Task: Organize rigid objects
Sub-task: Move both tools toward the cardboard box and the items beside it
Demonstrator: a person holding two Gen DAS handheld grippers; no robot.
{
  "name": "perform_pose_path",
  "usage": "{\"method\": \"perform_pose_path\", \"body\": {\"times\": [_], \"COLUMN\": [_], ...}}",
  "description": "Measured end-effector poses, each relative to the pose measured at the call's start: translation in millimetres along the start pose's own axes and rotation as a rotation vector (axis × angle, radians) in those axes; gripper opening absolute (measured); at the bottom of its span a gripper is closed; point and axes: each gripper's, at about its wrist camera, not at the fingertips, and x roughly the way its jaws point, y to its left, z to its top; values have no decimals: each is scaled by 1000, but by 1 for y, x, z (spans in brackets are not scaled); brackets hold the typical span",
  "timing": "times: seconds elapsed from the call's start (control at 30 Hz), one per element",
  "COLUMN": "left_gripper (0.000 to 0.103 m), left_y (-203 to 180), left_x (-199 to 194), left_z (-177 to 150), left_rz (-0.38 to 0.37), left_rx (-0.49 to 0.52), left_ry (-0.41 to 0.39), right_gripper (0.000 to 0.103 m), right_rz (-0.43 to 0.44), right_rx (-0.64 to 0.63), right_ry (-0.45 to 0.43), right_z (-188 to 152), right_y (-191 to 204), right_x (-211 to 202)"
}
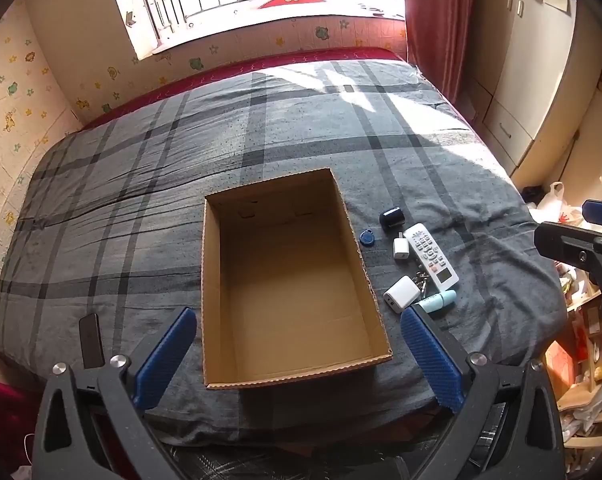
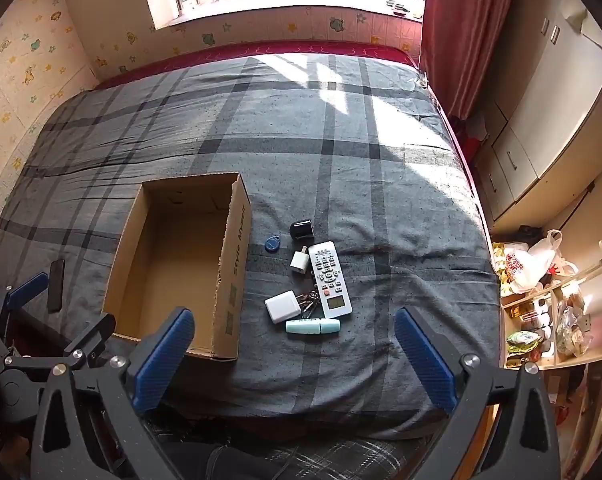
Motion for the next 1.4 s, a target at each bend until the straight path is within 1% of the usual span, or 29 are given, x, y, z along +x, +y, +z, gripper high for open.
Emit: {"method": "perform_pose_path", "body": {"times": [0.57,0.8,1.4], "left_gripper": [103,103,103], "left_y": [0,6,13], "left_x": [-1,-3,-1], "left_z": [2,7,5], "left_rz": [3,1,5], "left_rx": [3,-1,-18], "left_ry": [-4,-6,-9], "right_gripper": [102,102,102], "right_rz": [-6,-6,-7], "right_rx": [-6,-5,-2], "right_ry": [-7,-9,-11], "right_z": [2,3,5], "right_y": [3,3,2], "right_x": [-6,-5,-3]}}
